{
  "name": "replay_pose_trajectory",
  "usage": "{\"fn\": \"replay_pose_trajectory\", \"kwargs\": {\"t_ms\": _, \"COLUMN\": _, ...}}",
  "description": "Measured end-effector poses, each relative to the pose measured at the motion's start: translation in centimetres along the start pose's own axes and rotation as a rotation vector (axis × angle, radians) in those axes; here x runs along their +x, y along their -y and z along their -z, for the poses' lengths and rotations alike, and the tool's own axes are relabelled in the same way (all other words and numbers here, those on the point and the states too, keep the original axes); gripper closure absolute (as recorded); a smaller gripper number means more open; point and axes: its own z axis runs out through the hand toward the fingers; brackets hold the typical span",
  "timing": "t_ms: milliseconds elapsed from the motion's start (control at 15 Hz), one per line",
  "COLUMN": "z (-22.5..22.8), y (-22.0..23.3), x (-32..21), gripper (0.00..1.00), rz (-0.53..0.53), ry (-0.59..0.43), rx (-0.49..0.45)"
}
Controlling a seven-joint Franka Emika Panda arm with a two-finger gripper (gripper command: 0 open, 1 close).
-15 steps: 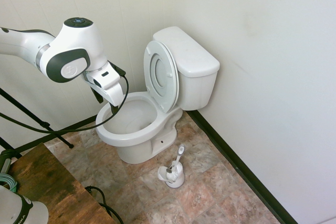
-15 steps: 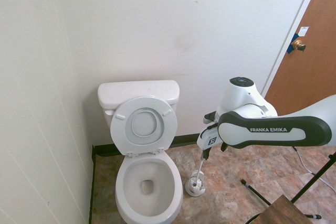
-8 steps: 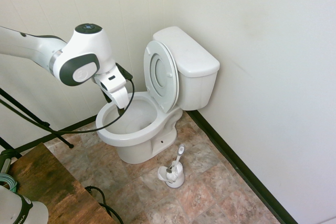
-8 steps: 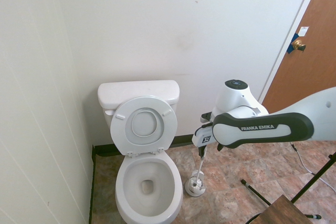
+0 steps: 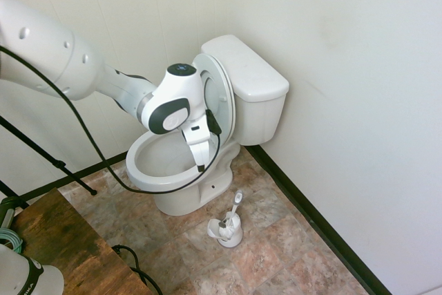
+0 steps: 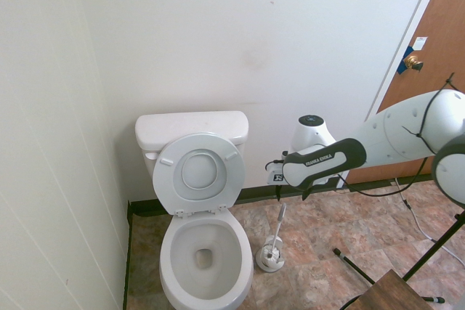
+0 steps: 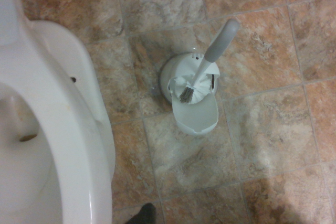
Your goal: Clean the toilet
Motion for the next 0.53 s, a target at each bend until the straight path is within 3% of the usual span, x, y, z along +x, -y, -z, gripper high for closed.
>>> {"fn": "replay_pose_trajectory", "kwargs": {"t_ms": 533, "z": -5.9, "y": 5.8, "x": 4.9, "gripper": 0.0, "rz": -0.153, "ry": 0.076, "rx": -0.055}}
